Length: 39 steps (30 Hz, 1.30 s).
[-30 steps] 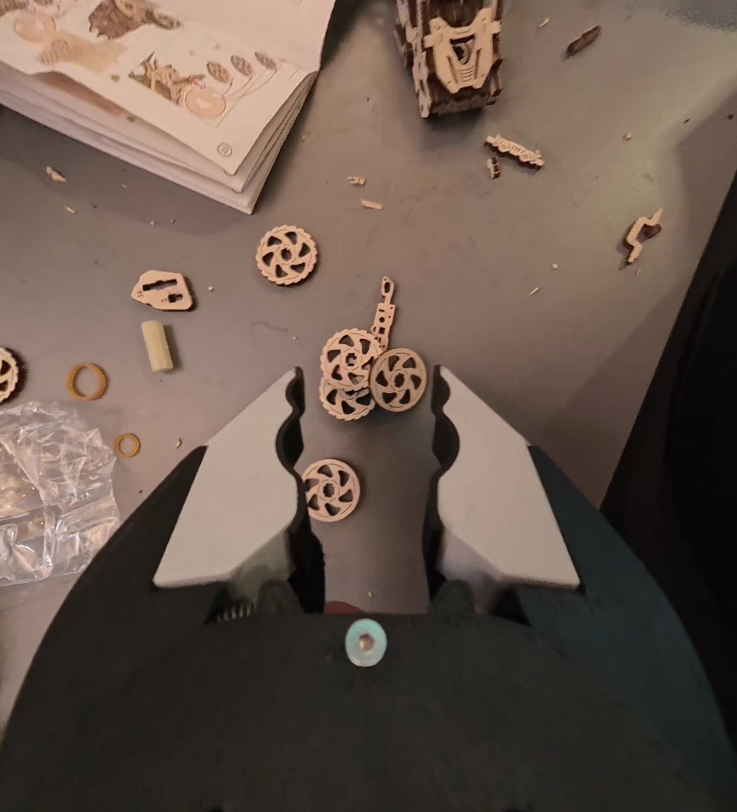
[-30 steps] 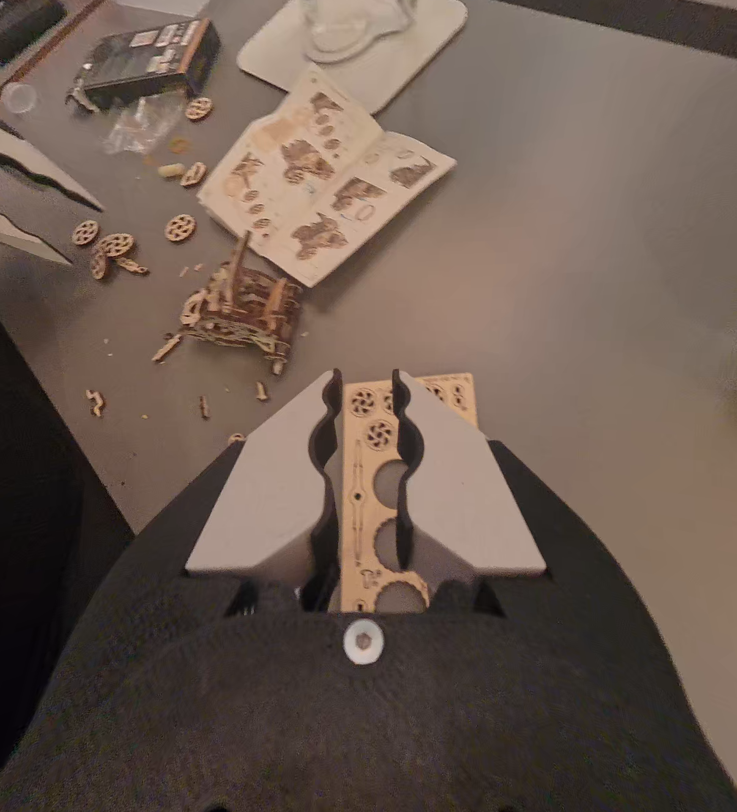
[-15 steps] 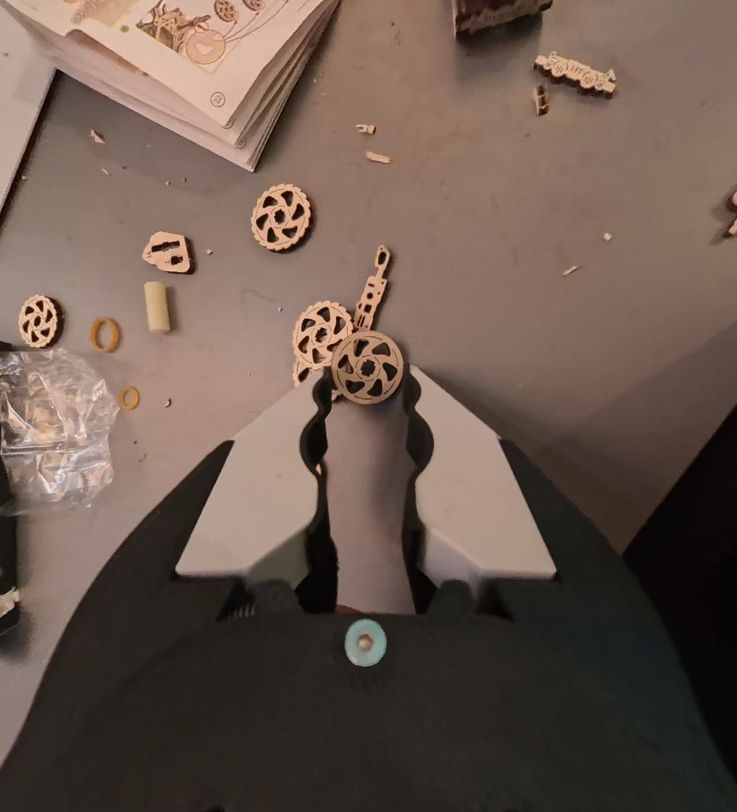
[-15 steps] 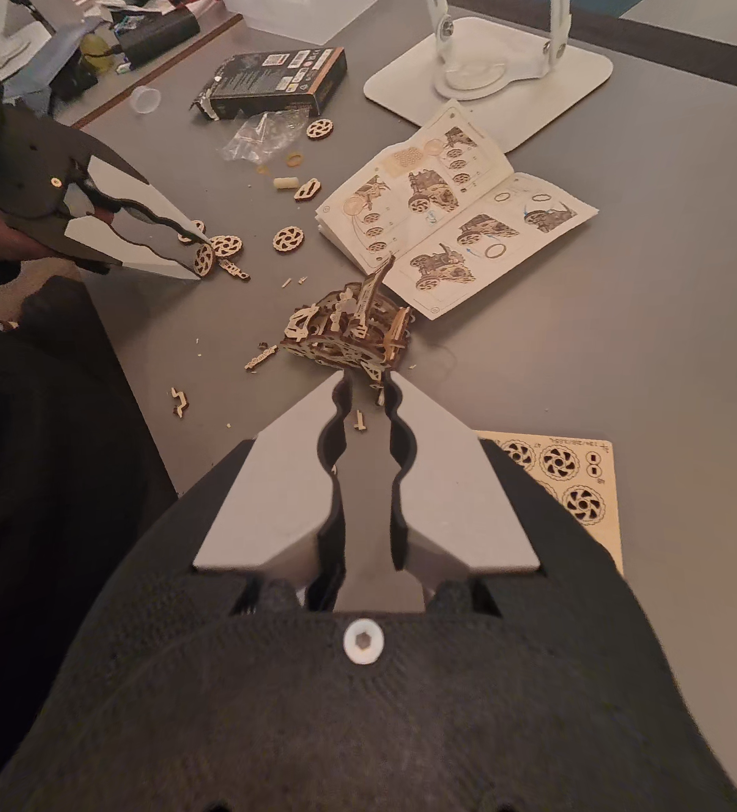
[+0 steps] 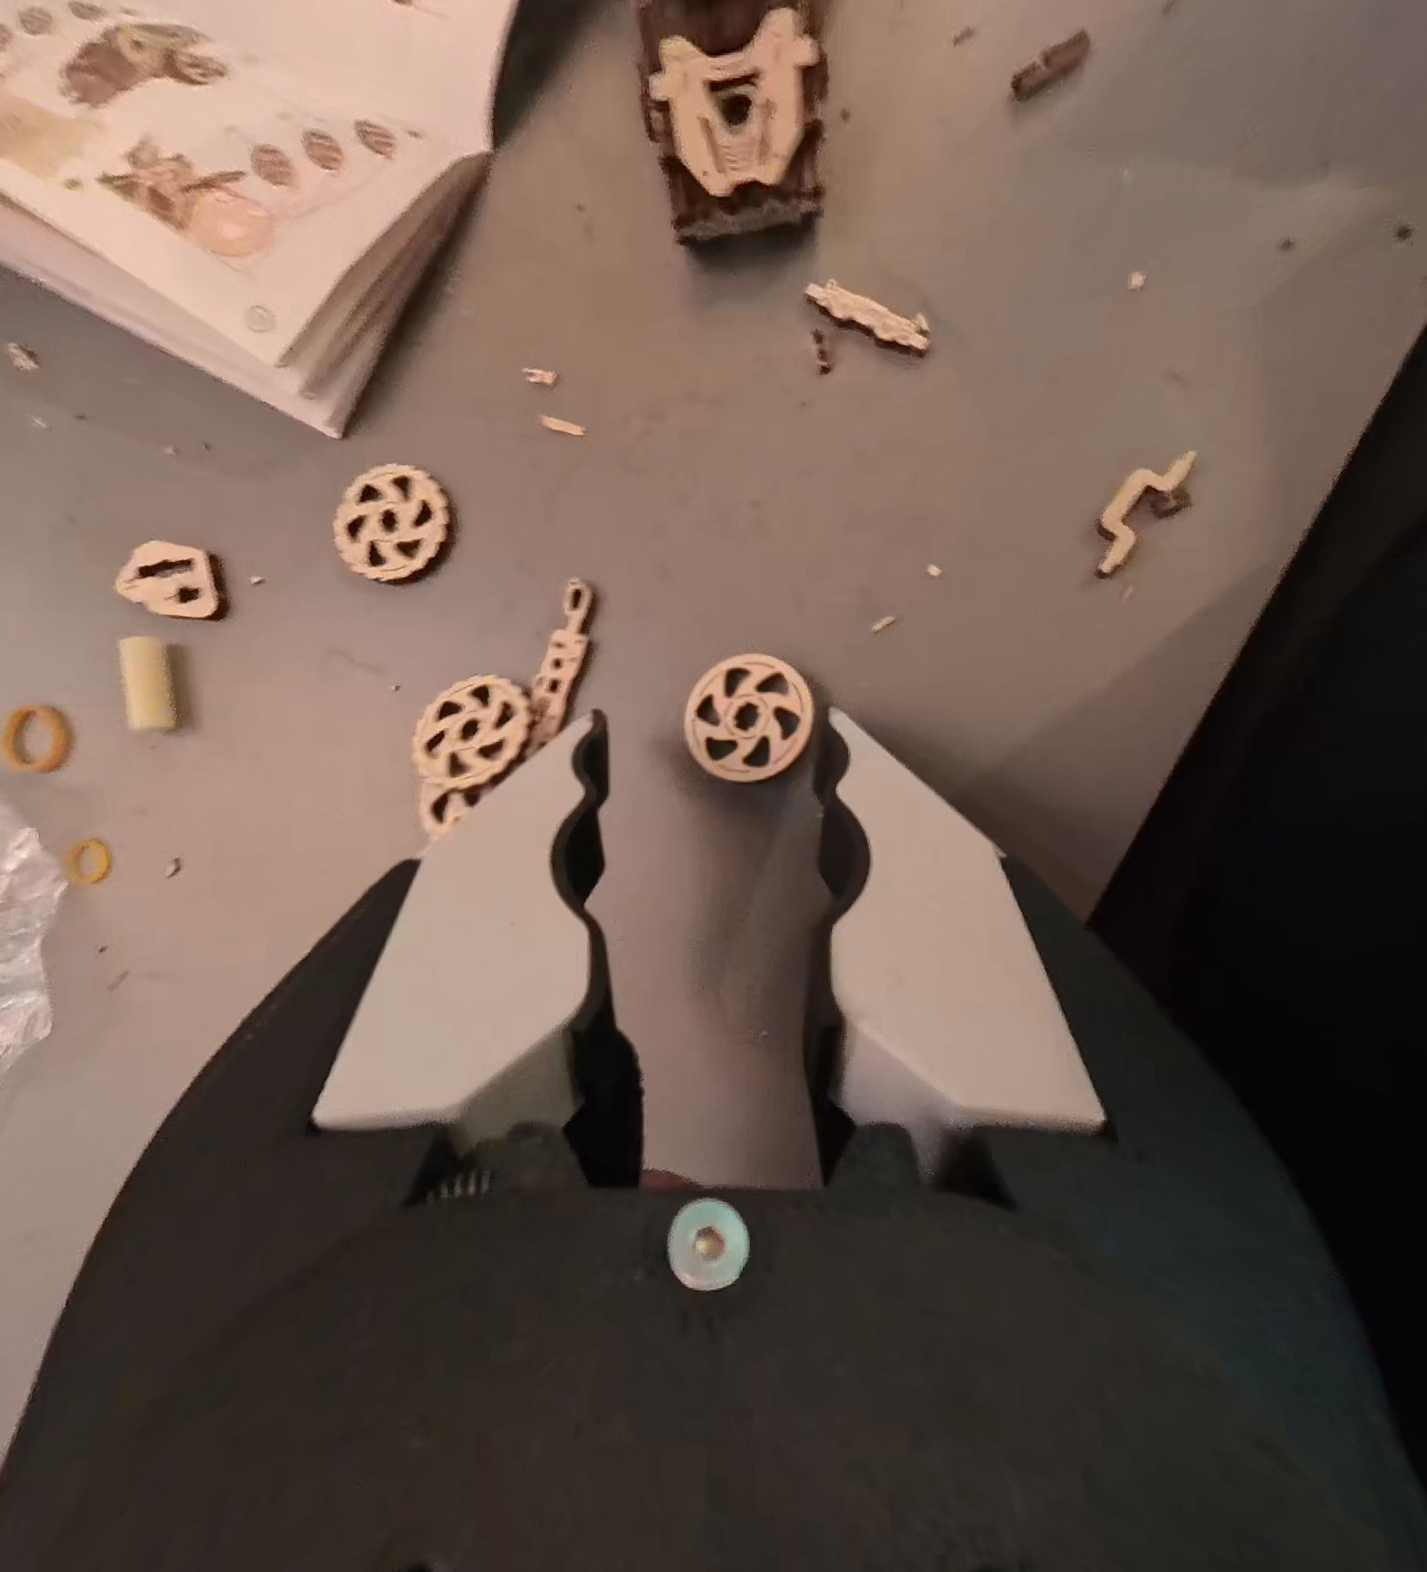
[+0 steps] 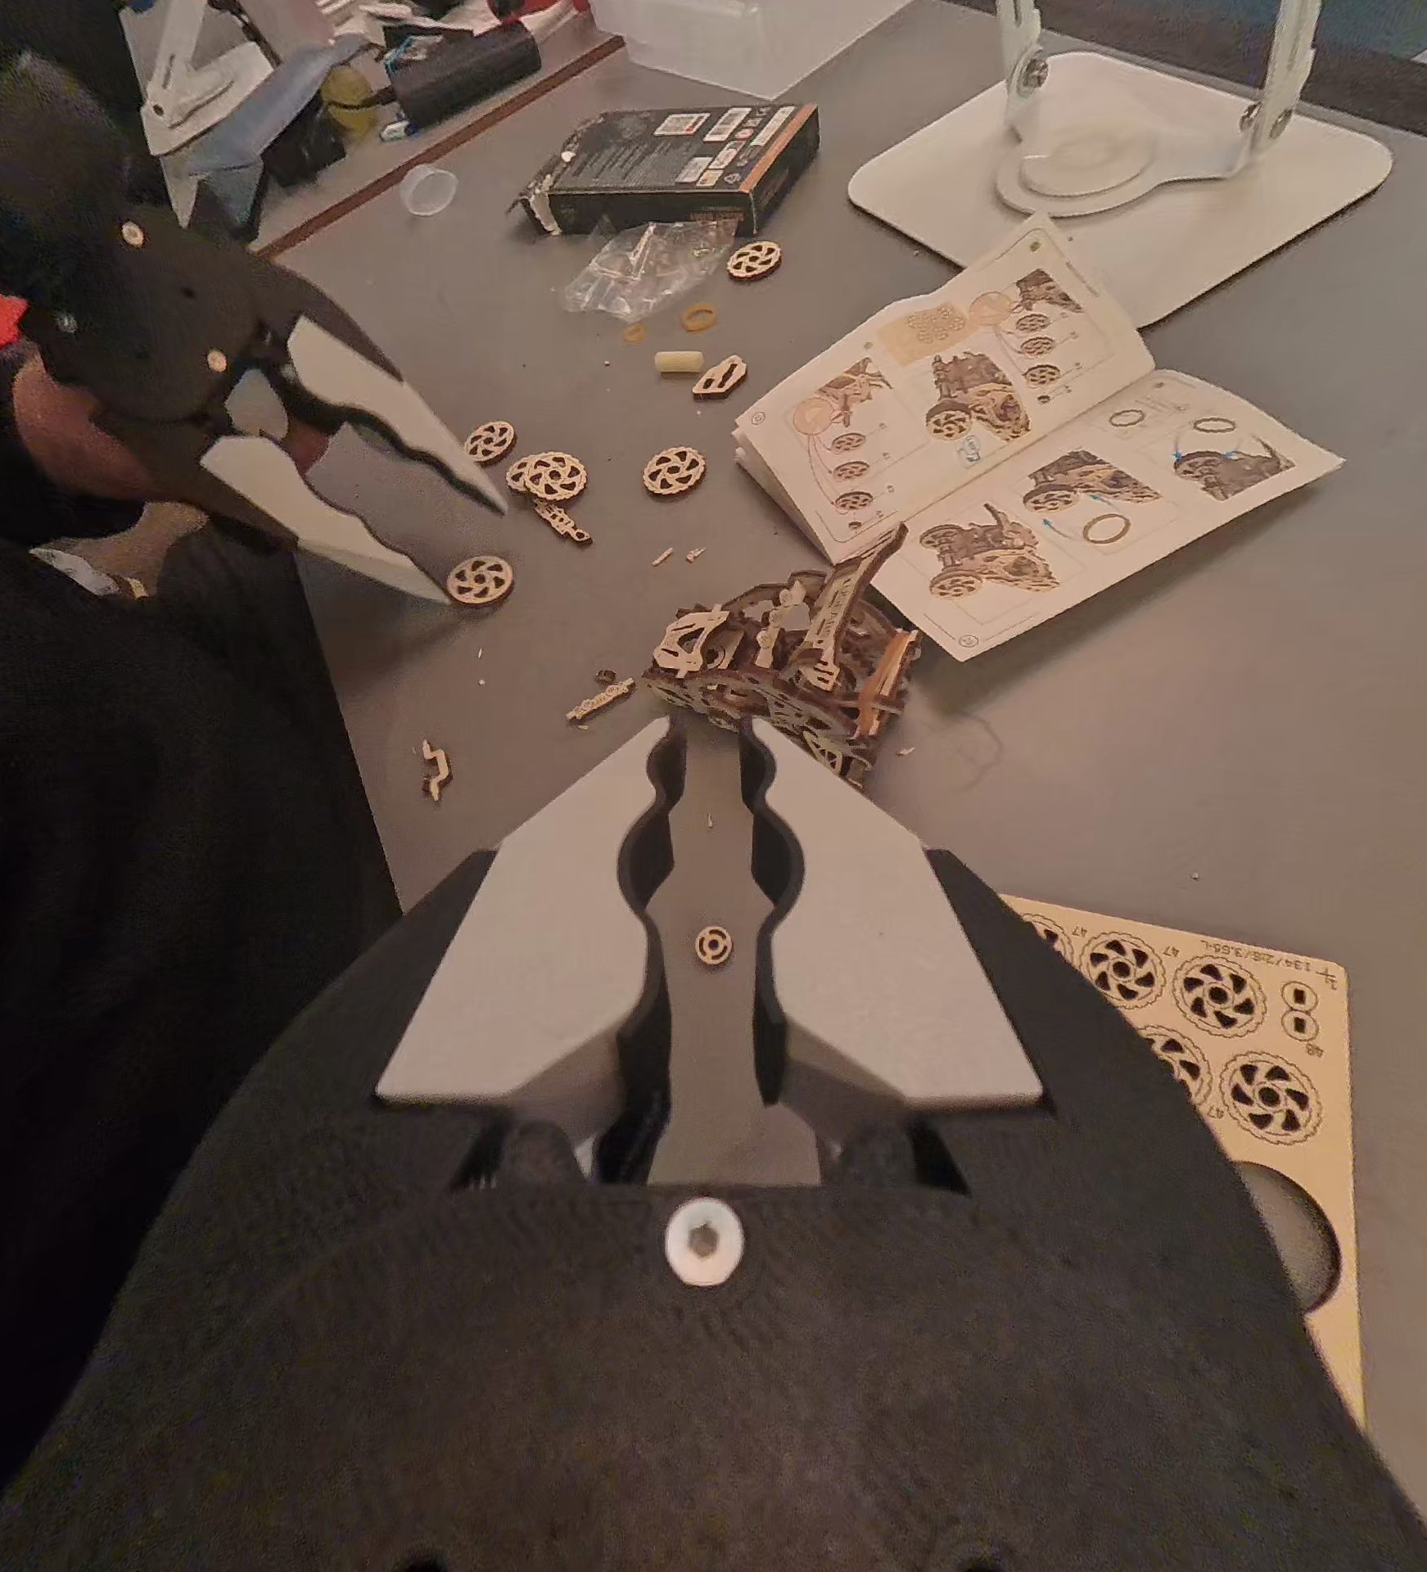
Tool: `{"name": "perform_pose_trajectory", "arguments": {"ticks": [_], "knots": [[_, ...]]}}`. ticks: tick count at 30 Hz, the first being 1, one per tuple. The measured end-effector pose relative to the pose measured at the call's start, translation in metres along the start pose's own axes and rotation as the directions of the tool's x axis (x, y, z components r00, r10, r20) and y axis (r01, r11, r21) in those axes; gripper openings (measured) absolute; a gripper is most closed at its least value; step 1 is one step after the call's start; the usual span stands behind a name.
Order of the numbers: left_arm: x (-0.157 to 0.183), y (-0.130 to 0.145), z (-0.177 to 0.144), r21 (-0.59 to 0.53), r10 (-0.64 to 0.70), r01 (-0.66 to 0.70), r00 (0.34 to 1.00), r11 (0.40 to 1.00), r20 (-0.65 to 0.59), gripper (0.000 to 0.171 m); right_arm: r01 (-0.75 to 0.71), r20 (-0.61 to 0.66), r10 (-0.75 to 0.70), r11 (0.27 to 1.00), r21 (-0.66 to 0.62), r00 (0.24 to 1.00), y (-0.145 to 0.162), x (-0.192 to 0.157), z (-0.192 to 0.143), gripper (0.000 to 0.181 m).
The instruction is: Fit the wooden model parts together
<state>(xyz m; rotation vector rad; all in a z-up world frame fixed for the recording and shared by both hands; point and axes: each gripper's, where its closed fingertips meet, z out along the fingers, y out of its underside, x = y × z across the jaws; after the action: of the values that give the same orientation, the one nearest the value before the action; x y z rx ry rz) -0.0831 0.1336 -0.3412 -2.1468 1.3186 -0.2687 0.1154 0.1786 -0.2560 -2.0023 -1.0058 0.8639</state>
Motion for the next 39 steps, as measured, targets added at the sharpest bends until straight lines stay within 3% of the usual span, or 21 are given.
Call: {"name": "perform_pose_trajectory", "arguments": {"ticks": [4,9,14,18,21,23,24,26,28,30,35,39], "knots": [[-0.041,0.001,-0.011,-0.013,-0.096,0.096,0.995,0.995,0.033,0.052,0.002,0.011,-0.002,1.0,0.007,1.0,0.0,-0.002,0.001,0.009],[-0.061,0.011,0.002,-0.088,-0.178,0.175,0.983,0.981,-0.036,0.053,-0.011,0.027,0.01,1.0,0.022,1.0,-0.001,-0.004,0.001,0.009],[-0.059,0.011,0.016,-0.122,-0.186,0.174,0.979,0.977,-0.088,0.031,-0.009,0.039,0.008,1.0,0.022,0.999,0.0,-0.007,0.002,0.008],[-0.066,-0.007,0.008,-0.025,-0.15,0.149,0.988,0.989,-0.026,0.03,0.035,0.03,-0.036,0.999,0.031,0.999,-0.004,-0.014,0.002,0.016],[-0.062,-0.043,-0.007,0.149,-0.259,0.272,0.961,0.951,-0.101,0.03,0.164,-0.022,-0.163,0.985,0.052,0.986,-0.014,-0.027,0.011,0.034],[-0.05,-0.081,-0.02,0.293,-0.362,0.444,0.884,0.847,-0.295,0.03,0.258,-0.05,-0.255,0.963,0.072,0.966,-0.024,-0.041,0.023,0.041],[-0.042,-0.1,-0.027,0.331,-0.397,0.549,0.813,0.768,-0.426,0.03,0.306,-0.082,-0.299,0.948,0.093,0.951,-0.031,-0.046,0.028,0.042],[-0.03,-0.134,-0.04,0.33,-0.408,0.736,0.626,0.591,-0.665,0.03,0.407,-0.14,-0.391,0.907,0.107,0.91,-0.042,-0.054,0.038,0.052],[-0.023,-0.154,-0.048,0.291,-0.36,0.84,0.475,0.458,-0.803,0.03,0.48,-0.195,-0.454,0.87,0.111,0.869,-0.052,-0.058,0.044,0.056],[-0.012,-0.165,-0.048,0.244,-0.315,0.882,0.384,0.403,-0.868,0.03,0.51,-0.238,-0.473,0.851,0.128,0.848,-0.061,-0.056,0.046,0.054],[0.008,-0.181,-0.045,0.082,-0.247,0.956,0.155,0.283,-0.957,0.03,0.515,-0.2,-0.484,0.845,0.143,0.852,-0.065,-0.062,0.056,0.047],[0.012,-0.185,-0.044,0.001,-0.201,0.971,0.05,0.241,-0.978,0.03,0.513,-0.231,-0.475,0.845,0.15,0.849,-0.068,-0.057,0.053,0.031]]}}
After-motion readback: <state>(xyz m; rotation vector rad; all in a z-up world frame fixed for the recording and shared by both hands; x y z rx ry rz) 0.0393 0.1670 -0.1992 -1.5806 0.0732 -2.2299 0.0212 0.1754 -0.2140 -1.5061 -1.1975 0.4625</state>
